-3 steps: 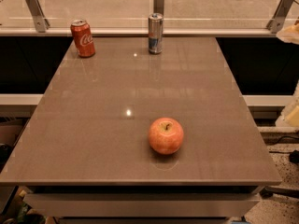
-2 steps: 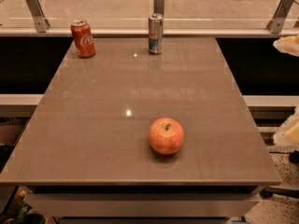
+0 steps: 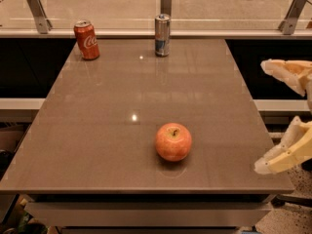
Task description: Move apple near coke can
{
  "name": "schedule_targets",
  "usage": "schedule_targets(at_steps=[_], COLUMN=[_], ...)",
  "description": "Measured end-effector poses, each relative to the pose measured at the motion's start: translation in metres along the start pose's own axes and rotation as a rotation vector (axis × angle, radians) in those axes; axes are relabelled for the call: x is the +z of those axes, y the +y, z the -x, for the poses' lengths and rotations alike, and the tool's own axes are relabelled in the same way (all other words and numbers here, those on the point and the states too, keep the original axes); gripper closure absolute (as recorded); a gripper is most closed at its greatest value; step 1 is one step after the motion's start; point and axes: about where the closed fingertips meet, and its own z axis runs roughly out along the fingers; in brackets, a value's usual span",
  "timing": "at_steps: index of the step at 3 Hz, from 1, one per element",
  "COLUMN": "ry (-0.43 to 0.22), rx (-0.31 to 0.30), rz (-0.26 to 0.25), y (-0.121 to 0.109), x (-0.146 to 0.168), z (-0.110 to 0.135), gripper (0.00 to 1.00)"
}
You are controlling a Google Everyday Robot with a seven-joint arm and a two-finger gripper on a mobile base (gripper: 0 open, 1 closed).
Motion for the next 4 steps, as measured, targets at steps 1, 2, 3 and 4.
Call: schedule_targets(at_steps=[1,2,3,4], ry=[-0.113,-0.174,-0.174,-0.192], rx=[0.008,0.050,0.050,0.063], rz=[-0.020,-0.044,-0.043,-0.028], y=[0.000,-0.014,-0.014,-0.014], x=[0.021,0.072,0.072,0.073], z=[0.002,-0.005,-0.005,-0.005], gripper=[0.00,0.00,0.00,0.00])
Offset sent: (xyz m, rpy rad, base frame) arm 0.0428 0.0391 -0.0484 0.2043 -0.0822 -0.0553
